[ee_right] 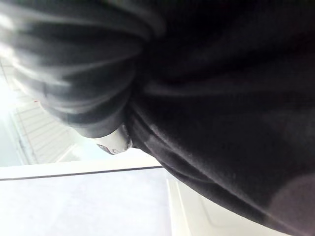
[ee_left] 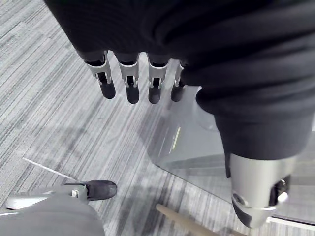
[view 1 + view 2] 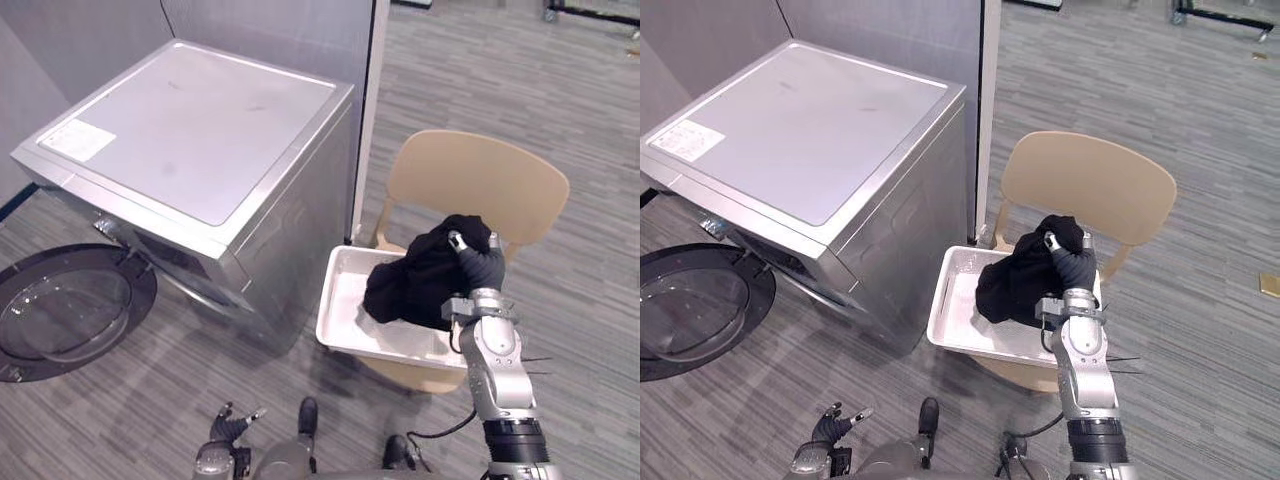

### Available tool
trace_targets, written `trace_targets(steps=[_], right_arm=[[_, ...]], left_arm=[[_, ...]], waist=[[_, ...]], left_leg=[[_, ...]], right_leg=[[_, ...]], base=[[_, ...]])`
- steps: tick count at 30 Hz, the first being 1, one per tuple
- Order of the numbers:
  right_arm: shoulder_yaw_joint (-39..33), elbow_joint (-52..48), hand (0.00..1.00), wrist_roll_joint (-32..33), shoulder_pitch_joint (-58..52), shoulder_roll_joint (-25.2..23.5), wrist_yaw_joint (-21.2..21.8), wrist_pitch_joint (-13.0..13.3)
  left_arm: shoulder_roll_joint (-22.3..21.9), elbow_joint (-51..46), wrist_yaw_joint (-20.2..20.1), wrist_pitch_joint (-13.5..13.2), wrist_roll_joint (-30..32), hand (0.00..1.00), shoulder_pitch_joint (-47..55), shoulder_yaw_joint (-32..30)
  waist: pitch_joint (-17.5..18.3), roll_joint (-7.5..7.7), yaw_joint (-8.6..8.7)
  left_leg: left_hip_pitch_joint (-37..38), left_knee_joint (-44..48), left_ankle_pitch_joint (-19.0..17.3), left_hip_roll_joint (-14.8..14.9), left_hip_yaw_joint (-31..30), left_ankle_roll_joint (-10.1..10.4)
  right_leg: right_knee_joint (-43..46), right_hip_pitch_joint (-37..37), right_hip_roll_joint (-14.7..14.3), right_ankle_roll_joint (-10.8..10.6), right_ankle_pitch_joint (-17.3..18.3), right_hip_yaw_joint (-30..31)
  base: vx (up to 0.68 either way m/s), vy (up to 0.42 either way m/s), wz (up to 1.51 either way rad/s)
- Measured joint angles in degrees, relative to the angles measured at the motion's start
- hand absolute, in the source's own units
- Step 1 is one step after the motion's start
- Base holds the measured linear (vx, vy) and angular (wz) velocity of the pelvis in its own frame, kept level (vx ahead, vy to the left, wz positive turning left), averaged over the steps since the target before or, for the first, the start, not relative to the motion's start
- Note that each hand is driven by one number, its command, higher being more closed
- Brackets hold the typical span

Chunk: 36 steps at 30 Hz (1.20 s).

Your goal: Pick up the laundry basket with both hands and put the clothes into the washing machine.

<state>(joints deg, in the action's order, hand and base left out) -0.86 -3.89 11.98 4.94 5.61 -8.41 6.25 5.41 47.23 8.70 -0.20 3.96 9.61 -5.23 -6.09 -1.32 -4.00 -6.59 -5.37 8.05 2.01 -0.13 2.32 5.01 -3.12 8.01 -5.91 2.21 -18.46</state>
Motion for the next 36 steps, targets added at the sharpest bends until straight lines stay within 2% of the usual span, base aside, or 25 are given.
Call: trace_targets(steps=[2,3,4,5,6,8,9,10,11,12,13,14,15,17,18,20,21,22,23,24,25,28,31,35,36], right_arm=[[0.07,-0.98,1.00,0.98,-0.67,-0.74,-0.09,0.11],[-0.06,-2.83,1.00,1.21,-1.33,-0.85,-0.20,0.20],[-0.02,-3.95,1.00,1.39,-1.35,-1.08,-0.22,0.21],[0.05,-4.70,1.00,1.41,-1.31,-1.28,-0.22,0.40],[1.05,-5.88,1.00,1.41,-0.89,-1.85,-0.28,1.32],[3.16,-8.10,1.00,1.45,1.63,-2.15,-0.35,2.04],[3.68,-9.72,1.00,1.48,3.12,-1.85,-0.35,2.49],[3.80,-10.60,1.00,1.53,3.76,-1.08,-0.51,2.83],[3.95,-10.90,1.00,1.56,3.75,-0.70,-0.82,2.98],[4.06,-11.03,1.00,1.62,3.81,-0.05,-1.53,3.28],[3.74,-11.08,1.00,1.62,3.82,0.32,-1.67,3.31],[3.37,-11.01,1.00,1.57,4.61,0.97,-1.74,3.34],[3.05,-11.01,1.00,1.51,5.48,1.54,-1.80,3.29],[3.15,-11.06,1.00,1.49,6.68,1.67,-1.79,3.30],[3.36,-11.03,1.00,1.49,7.55,1.73,-1.54,3.34],[3.70,-10.44,1.00,2.13,8.94,1.90,-1.27,3.50],[4.03,-9.89,1.00,2.80,9.43,2.40,-0.84,3.52],[4.94,-8.66,1.00,3.99,9.98,3.17,0.92,3.50],[5.38,-8.41,1.00,4.49,10.10,3.32,1.64,3.49],[5.68,-7.99,1.00,5.10,10.11,3.33,2.84,3.50],[6.79,-6.52,1.00,5.95,10.77,3.15,3.99,3.37],[13.90,-3.99,1.00,7.55,11.71,2.22,6.42,2.16],[21.34,-3.79,1.00,10.21,12.95,0.48,8.88,2.10],[27.75,-3.79,1.00,15.30,14.12,-1.61,11.01,2.06],[29.98,-3.79,1.00,17.21,14.37,-1.92,11.37,2.06]], left_arm=[[-0.35,-2.91,0.05,-0.06,-0.79,0.00,0.39,0.02],[-0.57,-6.36,0.13,-0.25,-1.23,0.00,0.13,0.05],[-0.70,-8.71,0.19,-0.58,-1.71,0.00,0.14,0.13],[-0.73,-10.18,0.23,-0.67,-1.99,0.00,0.16,0.14],[-0.98,-13.53,0.41,-0.92,-2.34,0.00,0.76,0.35],[-1.98,-18.88,1.36,-1.38,-3.73,0.00,1.55,0.83],[-3.11,-21.95,1.63,-1.73,-4.48,0.00,1.68,1.53],[-4.91,-24.54,1.74,-1.78,-4.63,0.00,1.91,3.25],[-5.45,-26.30,1.71,-1.82,-4.83,0.00,2.56,4.29],[-6.17,-29.30,1.64,-1.97,-5.64,0.00,3.53,6.46],[-6.31,-29.87,1.58,-2.00,-5.68,0.00,3.31,7.35],[-6.58,-31.66,1.40,-2.13,-5.67,0.00,2.60,8.71],[-6.33,-34.16,1.30,-2.59,-5.63,0.00,2.88,9.62],[-6.07,-37.20,1.29,-3.10,-5.53,0.00,3.14,9.86],[-5.53,-38.87,1.26,-4.04,-5.44,0.00,2.86,10.23],[-3.92,-39.86,1.02,-5.32,-4.99,0.00,1.19,11.86],[-3.20,-40.23,0.52,-5.50,-4.47,0.00,0.11,13.23],[-2.15,-41.42,-0.18,-5.81,-3.21,0.00,-1.11,16.15],[-1.76,-41.97,-0.39,-5.93,-2.56,0.00,-1.73,17.10],[-1.47,-42.25,-0.98,-6.27,-1.44,0.00,-3.63,18.61],[-1.13,-42.67,-0.97,-6.82,-0.19,0.00,-5.75,20.18],[-0.48,-43.29,-0.48,-6.96,3.43,0.00,-8.87,22.51],[0.18,-43.55,1.62,-7.10,8.00,0.00,-10.94,23.42],[0.61,-43.00,4.07,-6.79,11.32,0.00,-13.36,24.87],[0.64,-42.90,4.79,-6.70,12.55,1.00,-13.92,25.10]], waist=[[-0.04,0.03,0.09],[-0.12,0.19,0.19],[-0.05,0.61,0.19],[0.02,0.92,0.06],[0.74,2.13,-0.40],[0.99,2.59,-2.08],[0.84,1.84,-3.64],[0.59,-0.66,-3.73],[0.65,-1.41,-3.48],[0.51,-2.16,-3.00],[0.46,-2.05,-2.70],[-0.29,-0.83,-2.58],[-0.43,-0.45,-2.77],[-0.33,-0.62,-2.23],[0.37,-1.75,-1.44],[0.58,-2.25,-1.03],[0.75,-2.48,-0.91],[2.09,-2.48,0.13],[2.76,-2.76,0.28],[2.89,-2.27,0.30],[3.00,-1.86,-0.03],[3.06,-1.65,0.00],[3.62,-0.83,0.00],[4.25,0.21,0.07],[4.46,0.31,0.07]], left_leg=[[0.12,0.00,-0.27,-0.32,-1.27,-0.39],[-0.05,0.23,0.37,-0.71,-2.93,-1.45],[-0.45,1.15,0.44,-1.19,-4.55,-1.51],[-0.97,2.20,0.43,-1.59,-5.21,-1.49],[-2.73,4.26,0.51,-2.51,-6.50,-1.19],[-6.43,7.50,0.91,-3.01,-7.37,-0.56],[-8.72,8.71,1.47,-2.34,-7.71,0.22],[-10.16,9.32,2.05,-0.84,-9.32,0.63],[-10.62,8.99,1.84,-0.25,-10.07,0.32],[-11.05,7.06,-0.99,1.24,-7.20,-0.91],[-11.38,6.94,-3.75,1.95,-4.89,-1.86],[-12.87,8.69,-5.55,2.83,0.96,-2.63],[-13.27,13.14,-5.34,3.10,4.31,-2.68],[-12.18,22.68,-5.91,3.55,5.35,-2.87],[-10.53,28.05,-9.55,4.71,5.39,-2.76],[-7.59,29.44,-13.21,5.91,5.89,-2.95],[-6.59,27.47,-13.11,5.71,6.34,-2.72],[-4.31,19.27,-11.54,4.49,6.01,-0.13],[-2.82,14.54,-10.91,4.10,5.22,0.89],[-1.23,9.26,-8.07,3.16,4.69,1.43],[0.22,4.83,-5.27,2.41,4.39,0.83],[3.77,0.70,-2.54,1.07,3.26,0.03],[5.08,0.03,-2.11,0.71,3.18,-0.10],[5.27,-0.18,-1.57,0.95,2.24,0.00],[5.28,-0.45,-1.53,1.04,2.09,0.06]], right_leg=[[5.21,-1.36,0.76,-0.55,2.37,0.92],[13.77,-3.26,1.33,-1.50,6.98,6.17],[21.05,-4.31,1.62,-1.58,9.90,9.53],[24.41,-4.29,1.48,-2.02,11.15,10.95],[27.03,-4.01,1.10,-2.41,13.22,13.86],[22.89,-3.12,-0.10,-0.58,16.55,15.65],[19.11,-2.67,-1.22,1.31,18.65,15.06],[18.66,-2.65,-3.28,2.35,17.57,12.61],[19.02,-2.83,-3.97,2.65,17.44,11.31],[18.67,-3.00,-4.61,4.01,16.74,8.19],[17.64,-2.85,-4.03,4.67,16.06,7.22],[16.03,-3.09,-2.82,5.65,14.48,4.89],[14.93,-3.15,-1.70,5.91,12.80,3.53],[13.56,-3.17,-1.05,5.99,11.03,1.78],[12.87,-3.17,-1.08,5.88,10.08,0.42],[12.87,-3.36,-0.49,5.31,9.54,-0.77],[12.89,-3.26,-0.12,4.68,9.23,-1.39],[11.00,-3.09,-0.01,3.63,8.56,-2.50],[10.12,-3.10,0.01,3.42,8.11,-3.48],[9.48,-3.09,0.49,3.47,7.44,-4.21],[8.44,-2.85,0.57,2.79,6.12,-4.45],[6.86,0.03,0.97,1.91,4.85,-5.00],[6.62,1.21,1.21,1.65,4.47,-4.84],[5.63,1.85,0.61,1.87,4.09,-5.05],[5.34,1.94,0.42,2.02,3.94,-5.04]], base=[[-0.03,-0.001,0.44],[-0.03,-0.024,0.96],[-0.02,-0.082,1.11],[-0.03,-0.149,0.95],[-0.08,-0.225,0.78],[-0.14,-0.225,0.46],[-0.23,-0.211,0.40],[-0.25,-0.194,0.52],[-0.29,-0.164,0.91],[-0.25,-0.131,0.90],[-0.28,-0.109,1.10],[-0.24,-0.092,0.89],[-0.19,-0.074,0.75],[-0.16,-0.056,0.54],[-0.18,0.030,0.51],[-0.15,0.124,0.43],[-0.15,0.176,0.61],[-0.11,0.147,0.62],[-0.11,0.182,0.73],[-0.08,0.154,0.50],[-0.08,0.146,0.44],[-0.06,0.107,0.23],[-0.04,0.049,0.05],[-0.04,-0.014,0.04],[-0.04,-0.015,0.02]])
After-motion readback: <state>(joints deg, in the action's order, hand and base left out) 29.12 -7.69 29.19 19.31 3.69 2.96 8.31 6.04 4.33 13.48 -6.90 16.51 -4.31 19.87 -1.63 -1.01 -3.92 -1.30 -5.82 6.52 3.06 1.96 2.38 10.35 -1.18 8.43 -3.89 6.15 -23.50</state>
